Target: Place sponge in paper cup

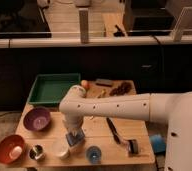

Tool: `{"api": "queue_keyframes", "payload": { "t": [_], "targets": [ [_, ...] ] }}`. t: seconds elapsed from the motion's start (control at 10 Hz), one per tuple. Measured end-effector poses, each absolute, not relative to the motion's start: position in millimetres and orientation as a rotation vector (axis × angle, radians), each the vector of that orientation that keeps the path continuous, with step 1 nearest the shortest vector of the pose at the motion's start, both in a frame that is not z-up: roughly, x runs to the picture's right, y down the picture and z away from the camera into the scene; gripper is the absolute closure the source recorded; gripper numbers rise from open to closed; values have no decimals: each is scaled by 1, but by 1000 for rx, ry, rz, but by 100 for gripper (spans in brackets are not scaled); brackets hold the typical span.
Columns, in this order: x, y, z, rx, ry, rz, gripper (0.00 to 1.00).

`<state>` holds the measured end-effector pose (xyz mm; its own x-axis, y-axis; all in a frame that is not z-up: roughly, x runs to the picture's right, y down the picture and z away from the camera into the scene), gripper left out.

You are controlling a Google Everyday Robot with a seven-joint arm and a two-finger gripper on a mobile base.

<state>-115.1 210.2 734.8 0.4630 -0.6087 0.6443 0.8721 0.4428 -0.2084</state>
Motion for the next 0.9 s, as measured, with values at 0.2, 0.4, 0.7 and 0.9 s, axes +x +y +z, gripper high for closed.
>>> {"api": "queue_keyframes", "payload": {
  "t": [0.2,0.4,0.7,0.9],
  "targets": [
    [-103,204,733,-554,-520,-961,99],
    [-101,199,725,-535,-520,-971,99],
    [-100,193,716,-533,-508,-985,99],
    [-99,189,708,-529,-503,-989,99]
  ]
}}
